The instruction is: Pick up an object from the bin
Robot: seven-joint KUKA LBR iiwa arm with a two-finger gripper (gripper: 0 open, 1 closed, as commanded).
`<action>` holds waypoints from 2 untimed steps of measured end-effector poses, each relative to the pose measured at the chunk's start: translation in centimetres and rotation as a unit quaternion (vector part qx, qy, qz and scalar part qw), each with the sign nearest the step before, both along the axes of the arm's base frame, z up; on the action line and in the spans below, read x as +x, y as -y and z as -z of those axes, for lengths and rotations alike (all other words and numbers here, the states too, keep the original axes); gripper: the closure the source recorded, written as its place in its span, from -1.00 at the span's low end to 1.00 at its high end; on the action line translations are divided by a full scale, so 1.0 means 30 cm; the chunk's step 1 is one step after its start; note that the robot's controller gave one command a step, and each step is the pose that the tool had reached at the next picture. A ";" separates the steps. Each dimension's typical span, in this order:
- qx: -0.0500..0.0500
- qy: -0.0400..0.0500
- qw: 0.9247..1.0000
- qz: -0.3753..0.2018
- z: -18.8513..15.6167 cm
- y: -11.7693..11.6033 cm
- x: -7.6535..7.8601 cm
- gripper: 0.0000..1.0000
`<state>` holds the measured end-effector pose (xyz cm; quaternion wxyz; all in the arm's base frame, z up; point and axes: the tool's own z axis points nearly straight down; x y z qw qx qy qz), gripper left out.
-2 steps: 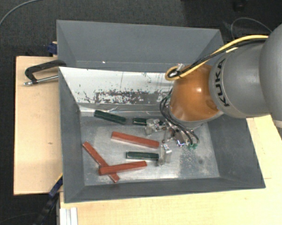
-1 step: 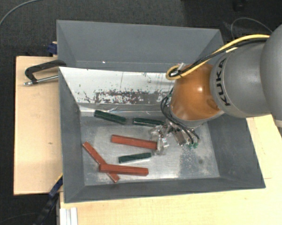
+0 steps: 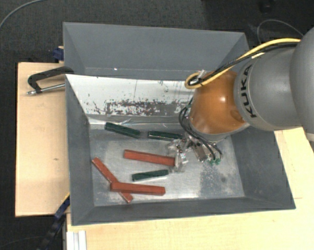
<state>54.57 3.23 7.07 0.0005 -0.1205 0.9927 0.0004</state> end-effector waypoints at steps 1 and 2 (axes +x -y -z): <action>0.000 0.000 1.000 0.000 0.000 0.000 0.000 1.00; 0.000 0.005 1.000 0.000 -0.163 0.008 0.021 1.00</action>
Offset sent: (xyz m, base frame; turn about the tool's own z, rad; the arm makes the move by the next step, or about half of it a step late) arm 0.0000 0.0000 0.0000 0.0000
